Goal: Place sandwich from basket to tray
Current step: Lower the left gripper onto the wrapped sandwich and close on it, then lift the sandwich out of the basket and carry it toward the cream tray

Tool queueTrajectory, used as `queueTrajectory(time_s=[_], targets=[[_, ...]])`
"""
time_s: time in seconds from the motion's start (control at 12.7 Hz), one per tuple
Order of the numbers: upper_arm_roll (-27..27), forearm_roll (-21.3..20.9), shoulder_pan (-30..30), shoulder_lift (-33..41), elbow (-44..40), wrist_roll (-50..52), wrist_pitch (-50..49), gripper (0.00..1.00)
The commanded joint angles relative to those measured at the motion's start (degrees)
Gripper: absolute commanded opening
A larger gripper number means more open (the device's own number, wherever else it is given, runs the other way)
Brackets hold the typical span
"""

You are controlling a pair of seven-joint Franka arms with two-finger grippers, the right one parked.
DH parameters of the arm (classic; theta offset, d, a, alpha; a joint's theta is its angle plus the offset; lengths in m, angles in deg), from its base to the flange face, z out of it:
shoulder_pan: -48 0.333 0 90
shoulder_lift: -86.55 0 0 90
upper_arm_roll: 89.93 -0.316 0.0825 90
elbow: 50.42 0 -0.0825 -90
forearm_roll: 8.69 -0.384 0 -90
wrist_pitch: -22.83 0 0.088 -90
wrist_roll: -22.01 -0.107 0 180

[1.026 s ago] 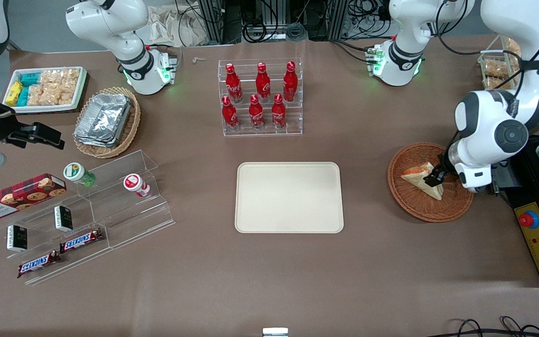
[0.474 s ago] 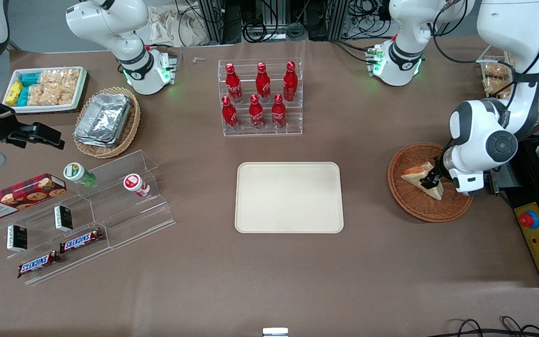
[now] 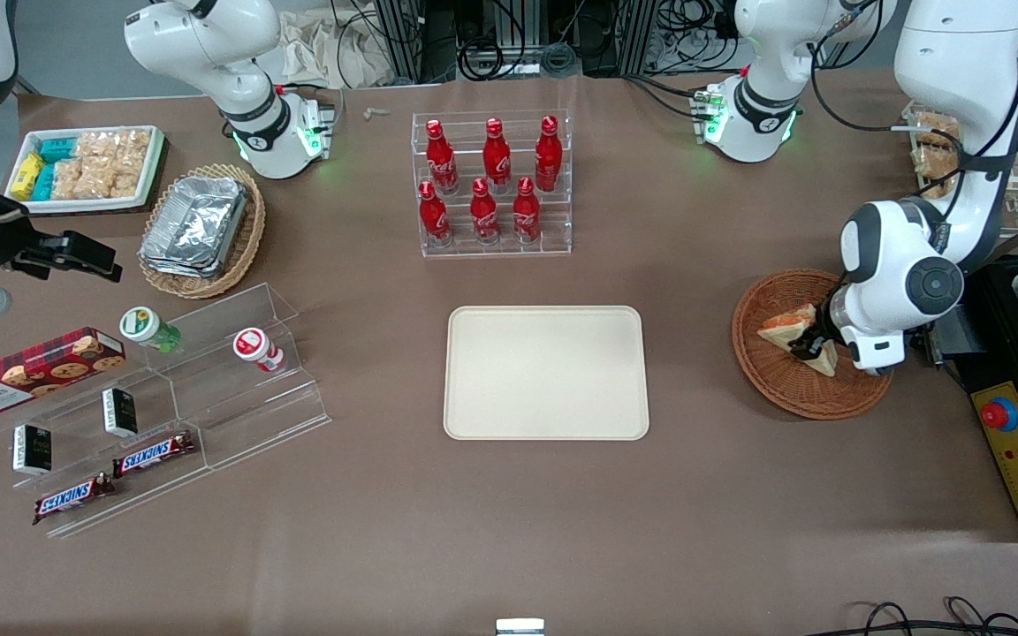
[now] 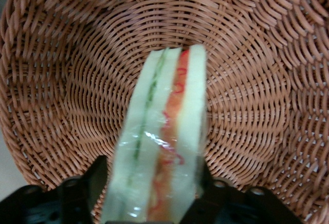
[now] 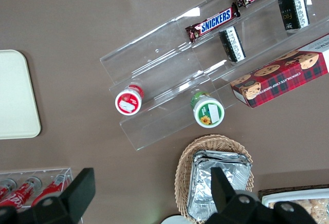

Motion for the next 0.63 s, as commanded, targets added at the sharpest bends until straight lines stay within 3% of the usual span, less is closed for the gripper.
queueTrajectory(time_s=[0.0,0.24,0.55], targets=[[-0.11,-0.73,-0.1,2.22,0.61,1.98,1.59,0.0],[-0.02,-0.9,-0.1,8.54,-1.4,0.06,-5.76,0.0],[0.85,-0.82,-0.8,15.06,-9.82,-6.17,-22.72,0.0]])
